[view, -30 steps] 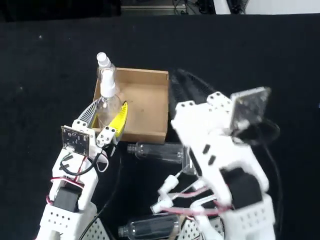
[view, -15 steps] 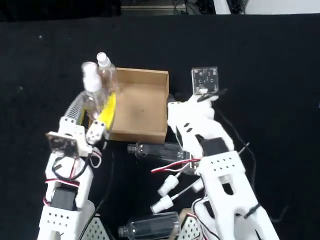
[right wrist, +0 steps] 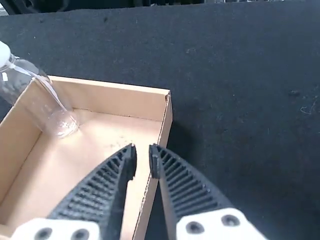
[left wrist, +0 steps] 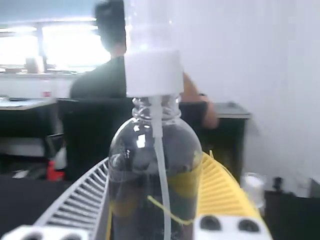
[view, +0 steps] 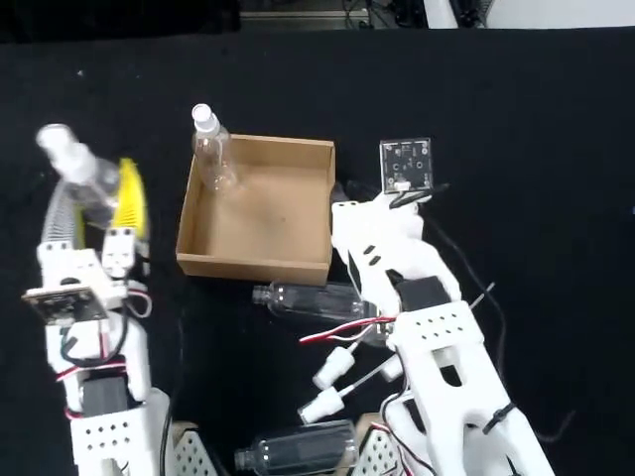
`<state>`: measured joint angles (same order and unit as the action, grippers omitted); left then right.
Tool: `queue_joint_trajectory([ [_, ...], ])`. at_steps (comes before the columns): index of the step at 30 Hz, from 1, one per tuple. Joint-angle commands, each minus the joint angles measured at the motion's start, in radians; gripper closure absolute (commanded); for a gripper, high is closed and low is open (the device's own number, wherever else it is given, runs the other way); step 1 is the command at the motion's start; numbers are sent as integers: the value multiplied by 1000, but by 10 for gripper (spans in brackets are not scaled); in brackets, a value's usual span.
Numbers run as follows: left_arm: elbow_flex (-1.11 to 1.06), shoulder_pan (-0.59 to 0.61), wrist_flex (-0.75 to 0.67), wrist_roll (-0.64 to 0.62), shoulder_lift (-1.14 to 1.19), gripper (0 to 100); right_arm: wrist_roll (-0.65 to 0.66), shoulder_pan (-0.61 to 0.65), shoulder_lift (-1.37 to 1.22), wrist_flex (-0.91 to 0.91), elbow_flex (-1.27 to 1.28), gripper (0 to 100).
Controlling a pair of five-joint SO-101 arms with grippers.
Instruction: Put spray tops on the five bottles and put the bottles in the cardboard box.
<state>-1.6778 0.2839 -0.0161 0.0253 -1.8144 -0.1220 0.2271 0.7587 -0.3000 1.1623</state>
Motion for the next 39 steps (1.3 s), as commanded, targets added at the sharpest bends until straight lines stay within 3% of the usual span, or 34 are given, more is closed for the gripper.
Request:
queue_joint_trajectory([
  [1,-24,108,-61,5,61,967,6,-17,-2,29,-2,976],
  [7,12,193,-344,5,376,967,11,-17,-2,34,12,976],
  [13,166,278,-517,5,810,970,12,-17,-2,34,12,976],
  [22,166,329,-993,5,1261,970,14,-17,-2,34,8,976],
  [35,183,386,-1330,5,1645,967,14,-17,1,34,8,976],
  [39,249,464,-1352,5,1763,970,14,-17,1,34,8,976],
])
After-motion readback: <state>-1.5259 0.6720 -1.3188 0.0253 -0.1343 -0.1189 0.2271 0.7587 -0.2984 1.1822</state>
